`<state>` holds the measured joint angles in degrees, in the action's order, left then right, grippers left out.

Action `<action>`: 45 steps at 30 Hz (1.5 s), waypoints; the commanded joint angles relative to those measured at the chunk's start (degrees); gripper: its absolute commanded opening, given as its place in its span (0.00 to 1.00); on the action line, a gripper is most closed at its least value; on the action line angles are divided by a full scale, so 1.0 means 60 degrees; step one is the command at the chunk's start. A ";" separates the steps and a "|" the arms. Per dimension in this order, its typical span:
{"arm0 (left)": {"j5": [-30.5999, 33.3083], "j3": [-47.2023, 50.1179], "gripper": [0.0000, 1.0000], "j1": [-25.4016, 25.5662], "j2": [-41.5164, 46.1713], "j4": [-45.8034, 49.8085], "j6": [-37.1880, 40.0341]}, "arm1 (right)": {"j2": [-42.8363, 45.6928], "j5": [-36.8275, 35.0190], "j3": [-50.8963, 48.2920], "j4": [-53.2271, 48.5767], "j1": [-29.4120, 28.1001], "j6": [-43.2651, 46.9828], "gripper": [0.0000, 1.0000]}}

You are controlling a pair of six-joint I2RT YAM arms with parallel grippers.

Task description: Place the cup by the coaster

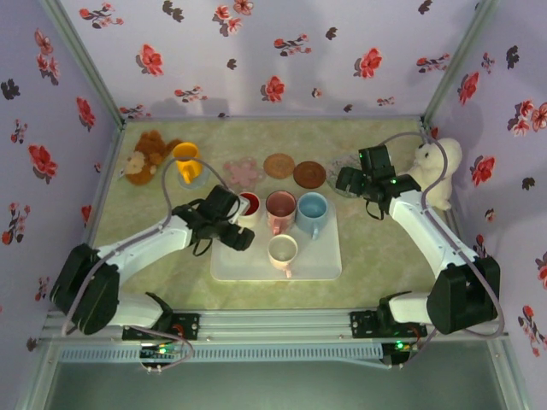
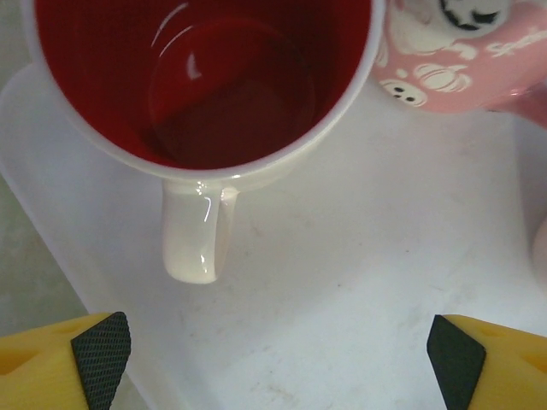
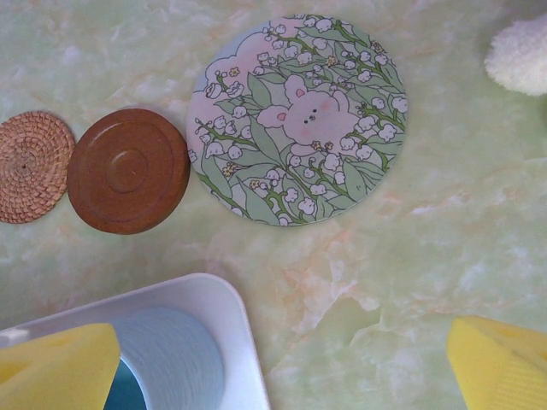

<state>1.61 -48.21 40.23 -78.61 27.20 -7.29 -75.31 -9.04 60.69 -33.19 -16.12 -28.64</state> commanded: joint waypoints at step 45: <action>0.0952 -0.2072 0.20 0.0005 -0.2865 0.0709 -0.1034 | 0.0159 -0.0005 -0.0091 -0.0077 0.0050 -0.0008 0.99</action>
<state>6.02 -58.89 40.23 -94.78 30.70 -12.16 -75.09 -9.02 60.69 -33.21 -16.12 -28.60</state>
